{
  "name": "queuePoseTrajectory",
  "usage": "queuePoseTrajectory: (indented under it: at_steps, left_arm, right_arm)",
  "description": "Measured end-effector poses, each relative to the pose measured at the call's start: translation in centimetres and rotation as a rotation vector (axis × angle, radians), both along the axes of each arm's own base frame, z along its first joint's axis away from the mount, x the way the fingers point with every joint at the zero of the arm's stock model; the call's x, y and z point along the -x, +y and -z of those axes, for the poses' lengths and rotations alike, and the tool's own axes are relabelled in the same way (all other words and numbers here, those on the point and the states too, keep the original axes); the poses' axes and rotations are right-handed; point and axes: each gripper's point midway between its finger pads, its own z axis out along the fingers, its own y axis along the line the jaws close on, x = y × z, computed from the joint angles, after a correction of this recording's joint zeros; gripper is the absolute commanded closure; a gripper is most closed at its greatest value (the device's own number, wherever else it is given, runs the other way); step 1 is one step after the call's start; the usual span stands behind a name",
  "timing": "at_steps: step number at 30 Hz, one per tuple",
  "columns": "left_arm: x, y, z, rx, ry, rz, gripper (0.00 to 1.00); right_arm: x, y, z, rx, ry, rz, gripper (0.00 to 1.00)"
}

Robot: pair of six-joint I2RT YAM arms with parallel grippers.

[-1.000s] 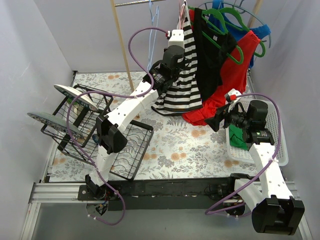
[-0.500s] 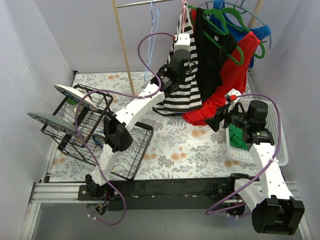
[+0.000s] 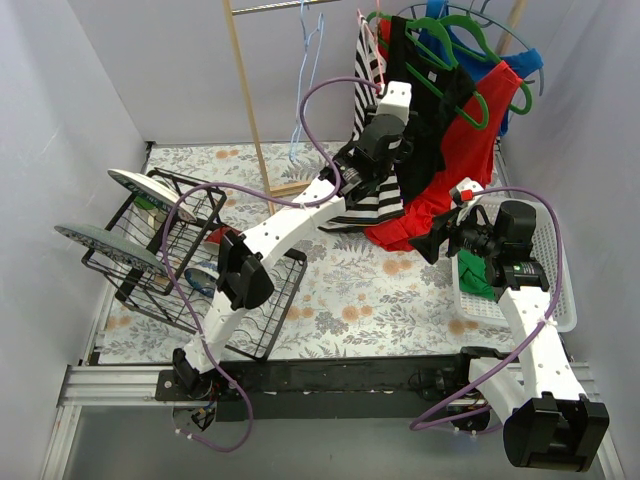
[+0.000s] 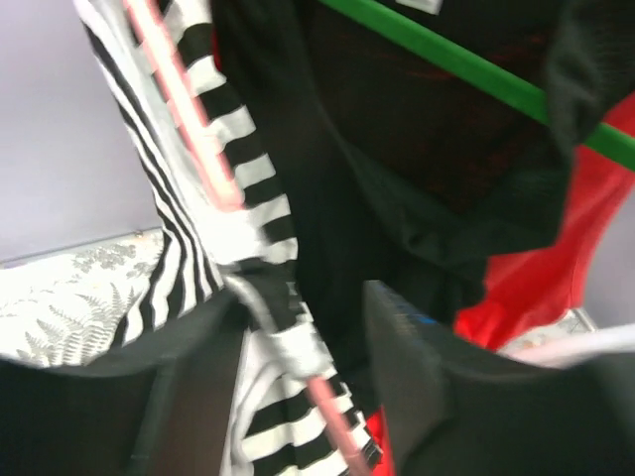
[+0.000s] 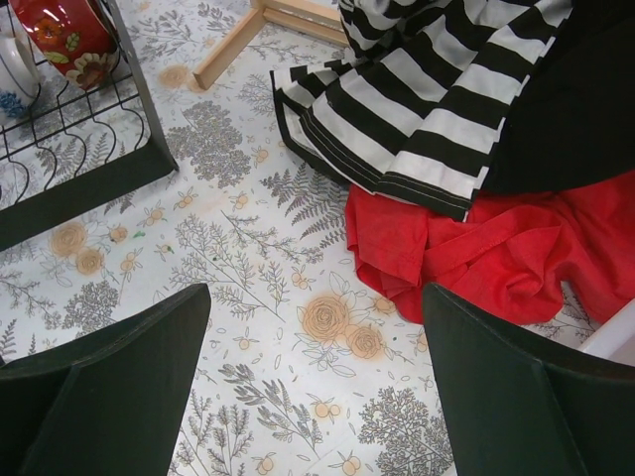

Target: Place the tank top on the hanger

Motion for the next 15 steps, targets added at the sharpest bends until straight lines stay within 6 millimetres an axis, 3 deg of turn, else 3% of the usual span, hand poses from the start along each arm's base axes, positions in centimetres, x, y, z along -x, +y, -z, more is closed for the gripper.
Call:
queuePoseTrajectory:
  at_steps: [8, 15]
  left_arm:
    - [1.2, -1.1, -1.0, 0.037, 0.007, 0.077, 0.11]
    - [3.4, -0.1, -3.9, 0.082, 0.019, 0.136, 0.02]
  right_arm:
    - [0.0, -0.1, 0.0, 0.010, -0.011, -0.003, 0.05]
    - [-0.1, -0.7, -0.2, 0.038, -0.044, 0.005, 0.04]
